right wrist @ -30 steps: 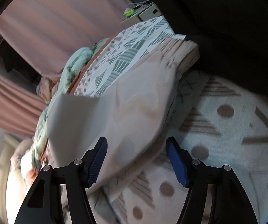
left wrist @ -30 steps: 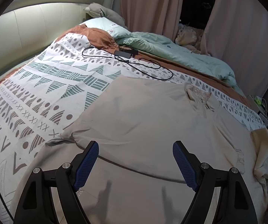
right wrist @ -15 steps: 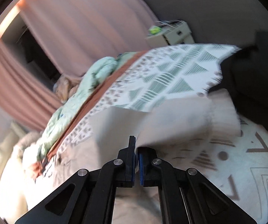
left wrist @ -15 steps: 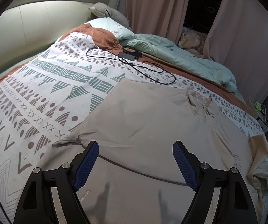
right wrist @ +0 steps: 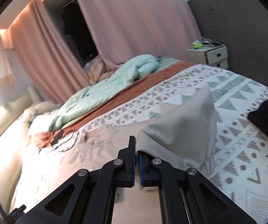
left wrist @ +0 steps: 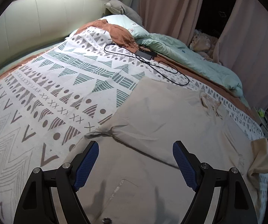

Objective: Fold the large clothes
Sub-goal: 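Lay the sleeve across the jacket body and open the right tool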

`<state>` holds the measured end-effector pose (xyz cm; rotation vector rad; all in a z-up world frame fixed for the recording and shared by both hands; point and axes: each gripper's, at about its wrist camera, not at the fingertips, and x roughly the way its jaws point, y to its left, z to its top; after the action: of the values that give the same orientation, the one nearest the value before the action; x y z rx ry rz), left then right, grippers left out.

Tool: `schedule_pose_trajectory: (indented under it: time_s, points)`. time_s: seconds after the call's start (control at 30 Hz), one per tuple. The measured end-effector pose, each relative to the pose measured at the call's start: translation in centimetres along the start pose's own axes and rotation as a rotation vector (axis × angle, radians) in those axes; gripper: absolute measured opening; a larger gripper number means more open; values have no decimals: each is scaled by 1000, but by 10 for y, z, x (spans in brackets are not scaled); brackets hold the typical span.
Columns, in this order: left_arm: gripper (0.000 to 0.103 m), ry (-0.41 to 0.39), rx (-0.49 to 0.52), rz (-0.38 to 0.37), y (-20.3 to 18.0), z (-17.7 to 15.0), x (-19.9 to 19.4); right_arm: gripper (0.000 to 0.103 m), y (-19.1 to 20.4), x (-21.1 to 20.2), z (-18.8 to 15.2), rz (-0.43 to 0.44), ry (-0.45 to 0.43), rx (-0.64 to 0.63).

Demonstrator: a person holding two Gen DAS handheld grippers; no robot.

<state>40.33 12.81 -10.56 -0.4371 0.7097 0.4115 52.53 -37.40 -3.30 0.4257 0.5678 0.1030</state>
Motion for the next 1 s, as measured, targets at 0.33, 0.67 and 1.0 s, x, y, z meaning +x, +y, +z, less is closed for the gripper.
schedule_pose_trajectory:
  time_s: [0.33, 0.67, 1.0]
  points:
    - [82, 57, -178, -21, 50, 5, 6, 4, 86, 41, -46, 50, 130, -198]
    - [82, 58, -192, -32, 37, 11, 10, 16, 132, 100, -107, 161, 448, -286]
    - [82, 12, -88, -128, -36, 11, -10, 69, 43, 59, -92, 197, 469, 39]
